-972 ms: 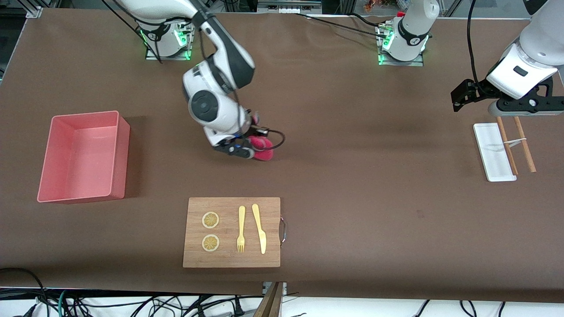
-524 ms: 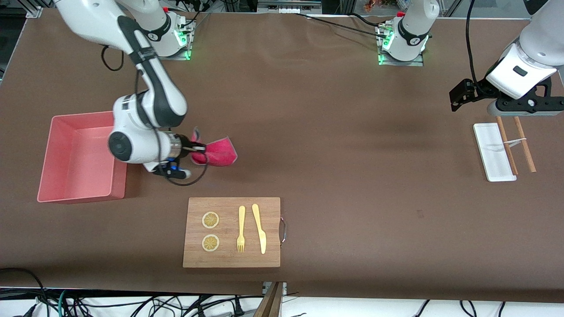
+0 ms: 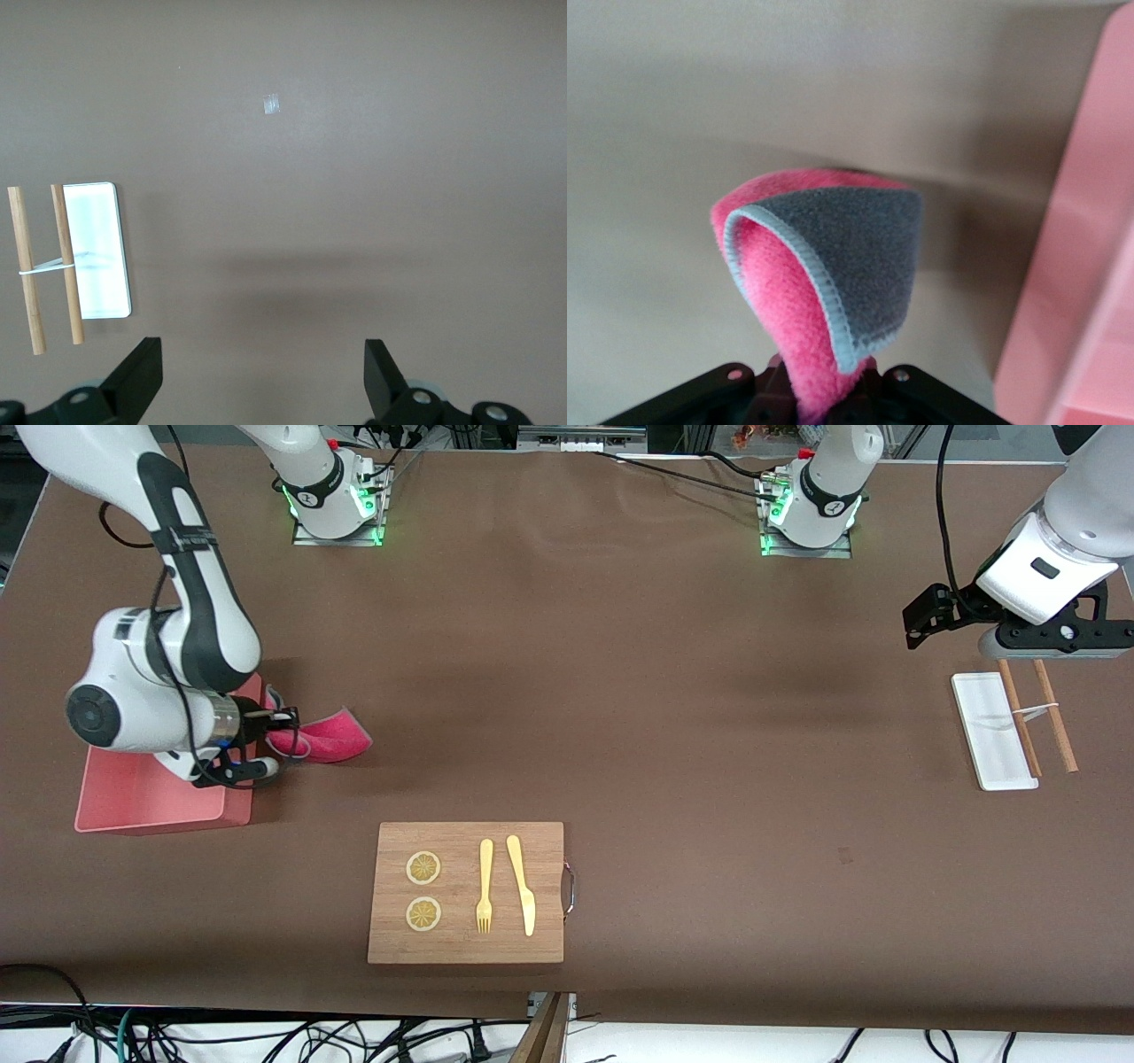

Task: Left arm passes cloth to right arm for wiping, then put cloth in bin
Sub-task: 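Carry the cloth over the pink bin with the right gripper, then open the right gripper to drop the cloth into the bin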

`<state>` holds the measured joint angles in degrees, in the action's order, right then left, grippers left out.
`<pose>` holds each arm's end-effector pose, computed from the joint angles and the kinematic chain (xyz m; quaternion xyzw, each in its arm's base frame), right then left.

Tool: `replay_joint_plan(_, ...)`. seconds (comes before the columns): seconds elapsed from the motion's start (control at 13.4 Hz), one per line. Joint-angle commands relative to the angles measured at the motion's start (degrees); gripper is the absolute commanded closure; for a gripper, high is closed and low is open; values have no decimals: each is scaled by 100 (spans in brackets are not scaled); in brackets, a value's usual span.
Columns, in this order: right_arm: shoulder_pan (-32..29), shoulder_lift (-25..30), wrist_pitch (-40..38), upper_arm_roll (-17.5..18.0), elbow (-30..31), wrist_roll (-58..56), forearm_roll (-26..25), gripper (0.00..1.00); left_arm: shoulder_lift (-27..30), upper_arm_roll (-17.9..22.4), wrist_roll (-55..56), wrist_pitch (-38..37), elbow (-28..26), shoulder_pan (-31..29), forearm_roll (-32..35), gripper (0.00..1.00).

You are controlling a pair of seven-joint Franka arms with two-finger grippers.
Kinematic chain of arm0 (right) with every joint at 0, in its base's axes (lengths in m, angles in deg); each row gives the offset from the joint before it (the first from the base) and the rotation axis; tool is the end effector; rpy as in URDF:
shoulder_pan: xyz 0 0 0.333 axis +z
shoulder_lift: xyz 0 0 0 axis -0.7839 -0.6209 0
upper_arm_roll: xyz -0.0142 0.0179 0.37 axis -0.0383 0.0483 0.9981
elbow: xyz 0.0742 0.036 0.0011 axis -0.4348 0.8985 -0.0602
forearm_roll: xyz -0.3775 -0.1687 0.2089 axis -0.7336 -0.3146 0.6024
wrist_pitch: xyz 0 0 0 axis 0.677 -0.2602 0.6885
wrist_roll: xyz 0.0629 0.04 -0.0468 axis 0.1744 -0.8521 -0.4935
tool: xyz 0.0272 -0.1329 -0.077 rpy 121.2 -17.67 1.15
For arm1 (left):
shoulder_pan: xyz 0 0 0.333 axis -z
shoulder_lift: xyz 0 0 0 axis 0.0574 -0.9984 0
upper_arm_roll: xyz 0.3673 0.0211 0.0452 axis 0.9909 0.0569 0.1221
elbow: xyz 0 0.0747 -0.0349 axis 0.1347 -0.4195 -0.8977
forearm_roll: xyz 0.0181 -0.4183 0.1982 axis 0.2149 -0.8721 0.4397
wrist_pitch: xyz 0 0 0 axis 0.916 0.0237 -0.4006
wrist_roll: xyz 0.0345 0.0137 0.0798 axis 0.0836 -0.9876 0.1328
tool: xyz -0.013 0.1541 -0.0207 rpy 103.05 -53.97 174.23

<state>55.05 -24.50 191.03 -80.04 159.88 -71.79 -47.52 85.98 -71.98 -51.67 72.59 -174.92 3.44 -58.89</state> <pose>0.6507 0.0261 0.2537 -0.9813 -0.0920 0.1548 0.0686 0.6036 -0.0721 0.5959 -0.9995 0.0005 0.0097 0.0299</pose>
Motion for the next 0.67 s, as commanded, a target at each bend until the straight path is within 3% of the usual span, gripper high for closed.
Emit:
replay_joint_plan(0.0,-105,609,-650,47,26,-195,-310,100,88,37,-81,14,-64,28,-121,0)
replay_joint_plan(0.22,-290,1294,-1583,47,-265,-536,-598,100,88,37,-81,5,-73,20,-121,0)
replay_joint_plan(0.6,-422,2069,-1629,-357,-204,-1249,-1486,100,88,37,-81,5,-64,20,-121,0)
